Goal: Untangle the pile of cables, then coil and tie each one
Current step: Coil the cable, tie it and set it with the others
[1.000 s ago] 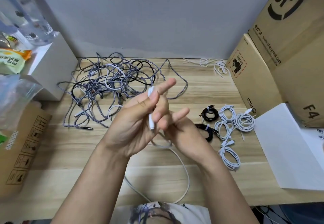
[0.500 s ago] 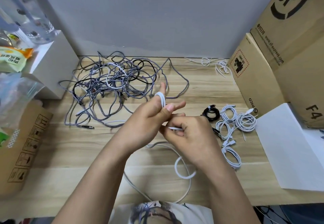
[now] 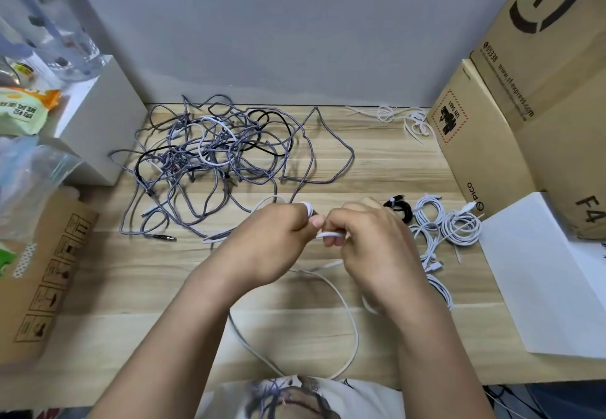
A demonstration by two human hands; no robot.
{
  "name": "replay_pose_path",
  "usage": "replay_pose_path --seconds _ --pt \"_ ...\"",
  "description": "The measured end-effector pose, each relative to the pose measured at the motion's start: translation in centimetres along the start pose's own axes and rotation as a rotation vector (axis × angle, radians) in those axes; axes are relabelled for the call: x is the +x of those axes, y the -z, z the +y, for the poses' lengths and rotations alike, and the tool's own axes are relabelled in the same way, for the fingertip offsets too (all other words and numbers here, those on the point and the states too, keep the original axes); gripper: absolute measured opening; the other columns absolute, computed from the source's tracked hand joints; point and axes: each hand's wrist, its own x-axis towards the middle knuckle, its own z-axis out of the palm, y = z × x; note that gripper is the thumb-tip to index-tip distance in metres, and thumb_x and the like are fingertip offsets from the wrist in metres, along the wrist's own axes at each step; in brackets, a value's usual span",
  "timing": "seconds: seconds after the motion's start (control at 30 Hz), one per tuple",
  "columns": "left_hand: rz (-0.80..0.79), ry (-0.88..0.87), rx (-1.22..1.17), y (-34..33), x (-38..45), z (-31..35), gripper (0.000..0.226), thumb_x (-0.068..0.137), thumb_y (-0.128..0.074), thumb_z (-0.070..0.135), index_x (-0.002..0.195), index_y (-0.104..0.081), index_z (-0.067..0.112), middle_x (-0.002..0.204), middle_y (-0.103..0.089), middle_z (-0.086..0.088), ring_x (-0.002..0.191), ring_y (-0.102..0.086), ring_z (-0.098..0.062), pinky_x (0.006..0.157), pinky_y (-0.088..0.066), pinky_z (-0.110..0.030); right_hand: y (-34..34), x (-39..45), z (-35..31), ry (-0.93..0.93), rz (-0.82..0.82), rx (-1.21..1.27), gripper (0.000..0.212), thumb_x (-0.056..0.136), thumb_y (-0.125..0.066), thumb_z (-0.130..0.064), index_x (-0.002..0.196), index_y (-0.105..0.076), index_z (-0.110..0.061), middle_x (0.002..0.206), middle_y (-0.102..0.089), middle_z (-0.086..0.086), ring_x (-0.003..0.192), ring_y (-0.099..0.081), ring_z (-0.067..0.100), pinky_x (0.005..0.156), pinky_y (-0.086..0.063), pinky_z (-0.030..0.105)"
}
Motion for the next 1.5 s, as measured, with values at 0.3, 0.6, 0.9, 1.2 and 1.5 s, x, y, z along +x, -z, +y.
replay_pose_path --seconds 0.3,0.6,0.9,1.2,1.5 --pt "-0.34 -0.078 -0.305 0.3 0.1 -1.4 0.024 0.082 -0.069 0.036 0.066 -0.068 0.019 0.047 -0.045 0.009 0.045 -0.041 -0.006 0.046 -0.038 -0.019 1.2 0.7 2.0 -0.344 0.169 0.57 0.035 0.078 -0.07 -0.002 0.075 -0.059 -0.035 0.063 -0.065 -0.004 0.057 -0.064 0.009 0.063 -0.053 0.036" --pt "-0.933 -0.481 -1.426 -0.2 -0.2 -2.0 0.028 0.096 -0.049 0.027 0.079 -0.065 0.013 0.04 -0.023 0.005 0.034 -0.017 -0.008 0.054 -0.044 -0.016 -0.7 1.0 3.6 -0.275 0.354 0.24 0.017 0.08 -0.064 -0.038 0.077 -0.072 -0.024 0.058 -0.064 0.002 0.055 -0.055 0.028 0.055 -0.046 0.037" --pt "-0.105 -0.161 -2.16 1.4 1.9 -0.8 0.043 0.101 -0.036 0.013 0.137 -0.031 -0.01 0.066 -0.056 -0.018 0.054 -0.054 -0.027 0.095 -0.049 -0.04 -1.6 0.0 0.2 0.087 -0.397 0.04 0.014 0.082 -0.066 -0.042 0.093 -0.069 -0.034 0.058 -0.049 -0.012 0.078 -0.051 0.009 0.068 -0.024 0.016" --pt "0.408 -0.26 -1.395 -1.1 3.3 -2.0 0.049 0.101 -0.032 0.021 0.146 -0.018 0.009 0.084 -0.074 -0.003 0.075 -0.07 -0.01 0.077 -0.055 -0.023 -0.7 -1.2 0.3 0.015 -0.603 0.39 0.034 0.066 -0.082 -0.013 0.073 -0.052 -0.026 0.064 -0.057 -0.01 0.061 -0.051 0.003 0.065 -0.046 0.03" --pt "0.273 -0.318 -0.448 -2.4 2.2 -3.2 0.047 0.09 -0.042 0.03 0.136 -0.034 0.034 0.057 -0.053 0.01 0.054 -0.049 -0.003 0.06 -0.041 -0.014 0.1 -1.2 -0.5 -0.333 -0.345 1.255 0.005 0.083 -0.056 -0.001 0.087 -0.058 -0.005 0.077 -0.063 0.005 0.035 -0.048 0.008 0.056 -0.057 0.029"
